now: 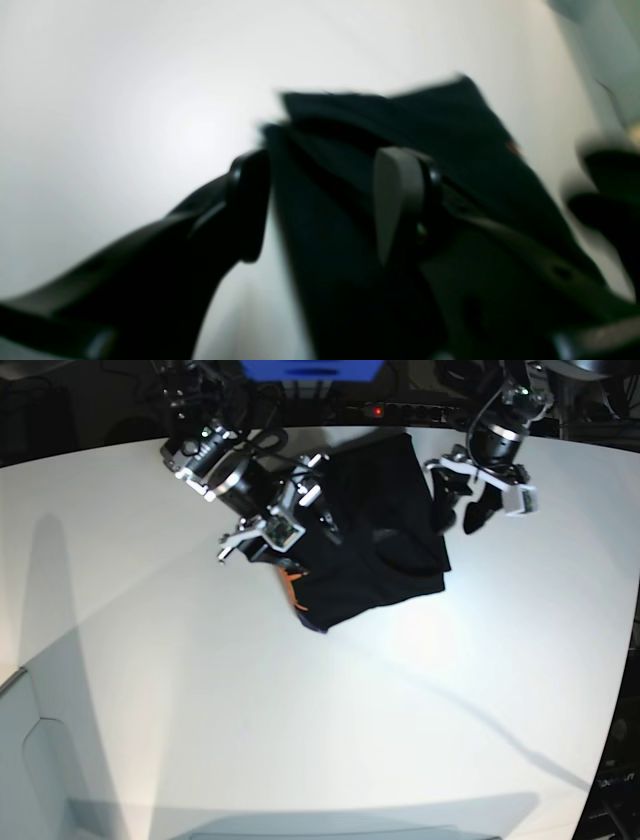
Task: Fold the T-shirt properly
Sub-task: 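Grasp the bundle's edges with both grippers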
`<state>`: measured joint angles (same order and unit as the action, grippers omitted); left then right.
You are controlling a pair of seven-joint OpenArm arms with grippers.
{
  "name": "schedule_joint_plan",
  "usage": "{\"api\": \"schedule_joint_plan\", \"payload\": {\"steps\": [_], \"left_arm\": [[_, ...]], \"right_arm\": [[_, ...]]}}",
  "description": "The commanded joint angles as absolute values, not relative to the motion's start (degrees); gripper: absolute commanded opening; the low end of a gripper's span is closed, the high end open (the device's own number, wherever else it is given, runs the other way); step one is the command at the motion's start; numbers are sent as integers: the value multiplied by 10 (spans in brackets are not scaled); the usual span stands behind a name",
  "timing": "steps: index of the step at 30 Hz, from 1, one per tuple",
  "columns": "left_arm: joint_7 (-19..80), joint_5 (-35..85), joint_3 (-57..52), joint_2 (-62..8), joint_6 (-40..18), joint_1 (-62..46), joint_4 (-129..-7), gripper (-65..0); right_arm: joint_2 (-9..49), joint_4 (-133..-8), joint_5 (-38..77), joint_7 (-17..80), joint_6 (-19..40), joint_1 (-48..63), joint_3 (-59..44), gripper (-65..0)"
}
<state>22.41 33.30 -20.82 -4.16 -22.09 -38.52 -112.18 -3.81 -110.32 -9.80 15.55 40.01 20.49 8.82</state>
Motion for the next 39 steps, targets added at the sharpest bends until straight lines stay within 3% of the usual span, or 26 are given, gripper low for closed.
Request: {"api": "schedule_joint_plan", "payload": {"steps": [1,8,20,23,29,39], "left_arm": [[216,337,-189,-44,-225,-393,-1131,-324],[211,255,-40,-69,-220,-389,-1102,-324],[215,219,-15,-65,-219,-369,-1086,-331],[215,218,10,-72,-219,-359,-1069,-408],[215,218,21,-72,-218,-360,-1064,-650],[209,224,-16,-67,-218,-431,-1111,-650]], "right_arm": [[-45,-1116,-86,139,400,200,77,-308],[-62,-1116,-86,141,400,182,32,-308],[-61,-1116,-86,143,400,186,32,-308],[-61,-1116,-86,143,400,186,32,-308],[-61,-1116,-87,143,400,188,32,-308],[-60,-1114,-87,144,400,186,32,-308]]}}
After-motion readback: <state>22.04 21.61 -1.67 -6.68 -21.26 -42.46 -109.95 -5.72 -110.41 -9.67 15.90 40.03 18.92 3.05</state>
